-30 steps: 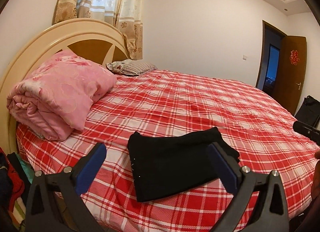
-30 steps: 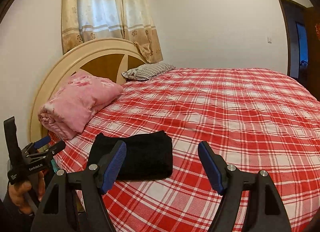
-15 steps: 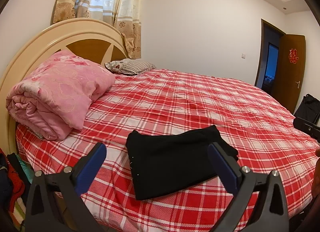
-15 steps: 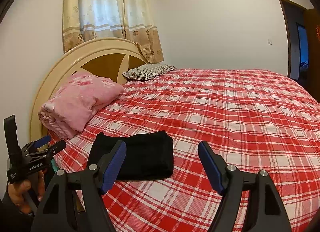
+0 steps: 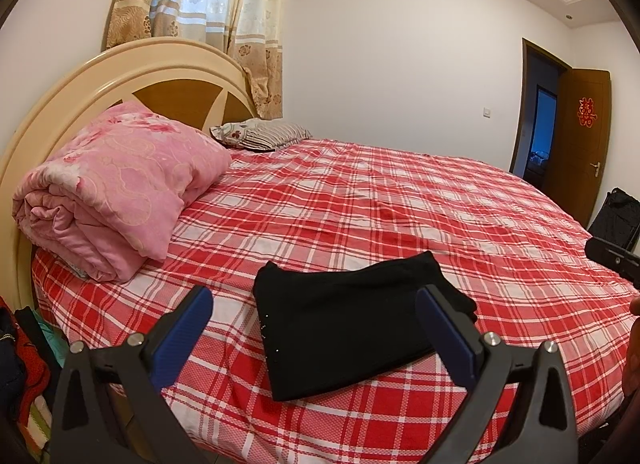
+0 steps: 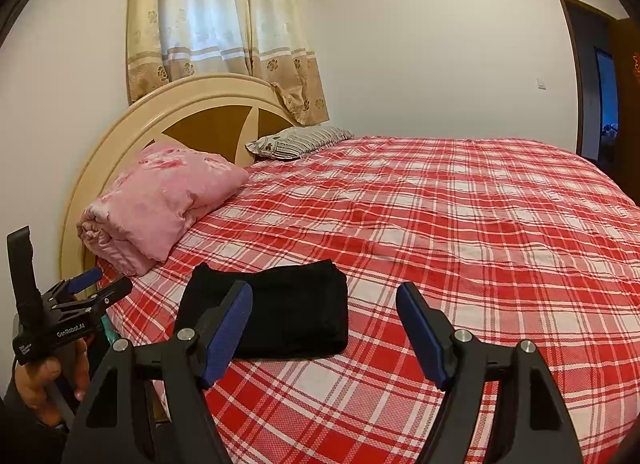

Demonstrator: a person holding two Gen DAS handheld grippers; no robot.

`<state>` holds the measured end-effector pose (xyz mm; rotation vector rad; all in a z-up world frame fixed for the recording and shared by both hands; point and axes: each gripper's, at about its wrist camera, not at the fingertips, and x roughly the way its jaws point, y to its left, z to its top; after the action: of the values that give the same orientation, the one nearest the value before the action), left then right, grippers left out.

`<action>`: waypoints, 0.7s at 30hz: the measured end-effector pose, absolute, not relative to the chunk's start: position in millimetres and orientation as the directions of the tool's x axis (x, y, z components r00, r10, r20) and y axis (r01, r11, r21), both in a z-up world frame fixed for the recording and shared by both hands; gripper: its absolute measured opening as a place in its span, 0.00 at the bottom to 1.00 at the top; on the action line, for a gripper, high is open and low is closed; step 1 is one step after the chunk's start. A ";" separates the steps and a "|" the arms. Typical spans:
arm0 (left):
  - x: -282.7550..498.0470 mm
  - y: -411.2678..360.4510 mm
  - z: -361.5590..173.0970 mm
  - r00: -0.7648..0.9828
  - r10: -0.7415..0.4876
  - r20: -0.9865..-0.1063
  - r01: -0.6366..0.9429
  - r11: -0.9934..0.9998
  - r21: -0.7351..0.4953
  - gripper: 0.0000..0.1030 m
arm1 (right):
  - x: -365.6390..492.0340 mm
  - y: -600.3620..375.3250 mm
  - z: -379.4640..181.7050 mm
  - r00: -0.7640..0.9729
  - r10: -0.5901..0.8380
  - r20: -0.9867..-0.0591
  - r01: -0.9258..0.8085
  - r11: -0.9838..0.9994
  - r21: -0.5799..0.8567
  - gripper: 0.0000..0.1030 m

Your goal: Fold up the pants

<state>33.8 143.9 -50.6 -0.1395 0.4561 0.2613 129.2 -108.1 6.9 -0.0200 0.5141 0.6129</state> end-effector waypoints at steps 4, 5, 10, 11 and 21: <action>33.7 144.0 -50.9 0.865 0.217 -0.451 -0.279 0.957 -0.074 1.00 | 129.4 -108.3 5.5 0.695 0.545 -0.468 -0.556 0.821 0.132 0.74; 33.8 144.1 -50.9 0.865 0.217 -0.452 -0.279 0.957 -0.074 1.00 | 129.6 -108.1 5.7 0.695 0.545 -0.469 -0.556 0.821 0.131 0.74; 33.3 143.5 -51.4 0.864 0.214 -0.456 -0.276 0.958 -0.073 1.00 | 129.4 -107.5 4.5 0.693 0.546 -0.471 -0.558 0.820 0.130 0.74; 33.1 143.2 -51.3 0.863 0.214 -0.457 -0.276 0.958 -0.073 1.00 | 129.2 -107.5 4.0 0.693 0.545 -0.472 -0.558 0.820 0.129 0.74; 36.3 141.5 -53.0 0.859 0.217 -0.463 -0.274 0.960 -0.058 1.00 | 130.1 -106.2 2.5 0.691 0.545 -0.475 -0.560 0.819 0.124 0.74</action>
<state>36.3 141.5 -53.0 -0.1230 0.4711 0.2581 130.1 -106.2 2.5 -0.0309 0.5206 0.6173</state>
